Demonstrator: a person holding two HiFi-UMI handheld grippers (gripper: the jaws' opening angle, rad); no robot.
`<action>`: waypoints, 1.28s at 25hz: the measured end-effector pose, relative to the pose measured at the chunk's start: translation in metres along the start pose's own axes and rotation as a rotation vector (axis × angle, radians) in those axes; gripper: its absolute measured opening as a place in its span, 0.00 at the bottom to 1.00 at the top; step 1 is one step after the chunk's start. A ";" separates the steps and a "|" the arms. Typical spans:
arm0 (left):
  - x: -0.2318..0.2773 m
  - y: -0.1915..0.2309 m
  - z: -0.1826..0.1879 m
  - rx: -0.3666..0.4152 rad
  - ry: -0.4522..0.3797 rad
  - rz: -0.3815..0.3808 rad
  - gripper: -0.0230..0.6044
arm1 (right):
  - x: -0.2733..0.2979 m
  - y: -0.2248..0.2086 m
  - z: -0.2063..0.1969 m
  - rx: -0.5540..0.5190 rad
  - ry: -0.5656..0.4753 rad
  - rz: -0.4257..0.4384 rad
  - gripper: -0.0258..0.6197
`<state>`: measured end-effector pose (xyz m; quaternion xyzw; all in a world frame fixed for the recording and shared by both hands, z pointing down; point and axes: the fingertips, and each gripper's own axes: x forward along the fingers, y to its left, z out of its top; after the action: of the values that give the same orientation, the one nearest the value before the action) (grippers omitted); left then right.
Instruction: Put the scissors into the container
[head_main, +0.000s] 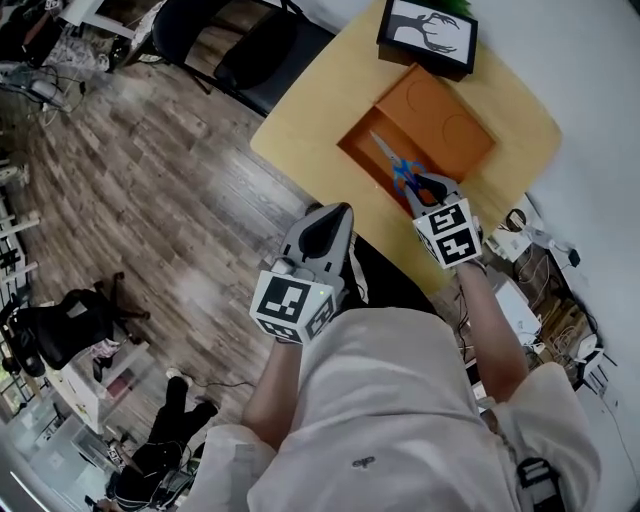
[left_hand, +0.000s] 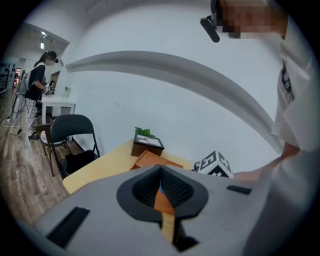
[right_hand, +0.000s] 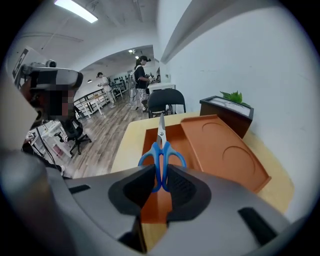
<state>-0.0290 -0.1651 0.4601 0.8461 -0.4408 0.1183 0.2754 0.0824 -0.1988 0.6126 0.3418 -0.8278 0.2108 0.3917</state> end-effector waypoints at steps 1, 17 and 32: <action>0.001 0.002 -0.002 -0.002 0.003 0.001 0.05 | 0.006 0.000 -0.003 -0.006 0.016 -0.003 0.16; 0.016 0.025 -0.022 -0.076 0.040 0.022 0.05 | 0.055 -0.008 -0.021 -0.033 0.224 -0.041 0.16; 0.022 0.024 -0.024 -0.092 0.039 0.038 0.05 | 0.065 -0.008 -0.031 -0.057 0.329 -0.056 0.16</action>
<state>-0.0346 -0.1774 0.4978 0.8216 -0.4565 0.1196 0.3200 0.0743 -0.2115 0.6836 0.3146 -0.7482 0.2295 0.5371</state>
